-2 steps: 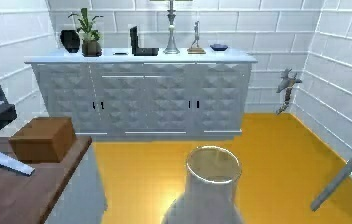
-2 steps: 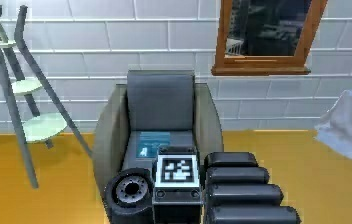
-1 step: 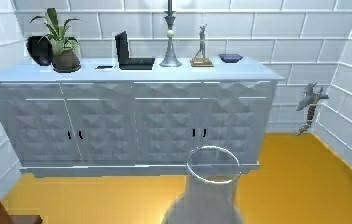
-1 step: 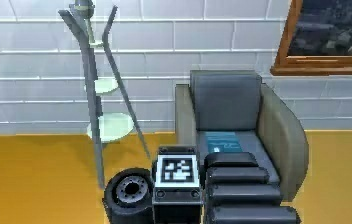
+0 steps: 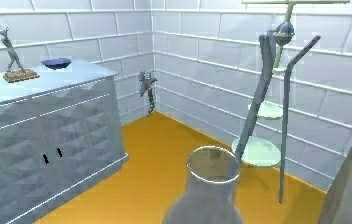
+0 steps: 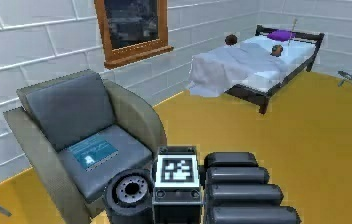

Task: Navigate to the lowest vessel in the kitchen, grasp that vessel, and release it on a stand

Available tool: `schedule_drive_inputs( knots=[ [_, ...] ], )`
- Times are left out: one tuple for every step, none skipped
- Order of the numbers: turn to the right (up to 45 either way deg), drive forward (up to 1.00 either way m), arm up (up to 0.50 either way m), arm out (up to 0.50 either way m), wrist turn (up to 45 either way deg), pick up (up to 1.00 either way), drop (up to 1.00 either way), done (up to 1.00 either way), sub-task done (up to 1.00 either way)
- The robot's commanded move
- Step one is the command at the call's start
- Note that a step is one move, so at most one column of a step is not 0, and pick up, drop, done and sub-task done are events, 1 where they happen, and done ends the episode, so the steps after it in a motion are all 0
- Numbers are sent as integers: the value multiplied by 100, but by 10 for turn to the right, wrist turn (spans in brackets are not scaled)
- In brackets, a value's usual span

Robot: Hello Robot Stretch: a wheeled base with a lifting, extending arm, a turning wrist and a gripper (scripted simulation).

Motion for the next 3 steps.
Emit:
schedule_drive_inputs(
  knots=[
    [450, 0, 0, 0, 0, 0, 0, 0, 0],
    [-450, 0, 0, 0, 0, 0, 0, 0, 0],
    [-450, 0, 0, 0, 0, 0, 0, 0, 0]
  ],
)
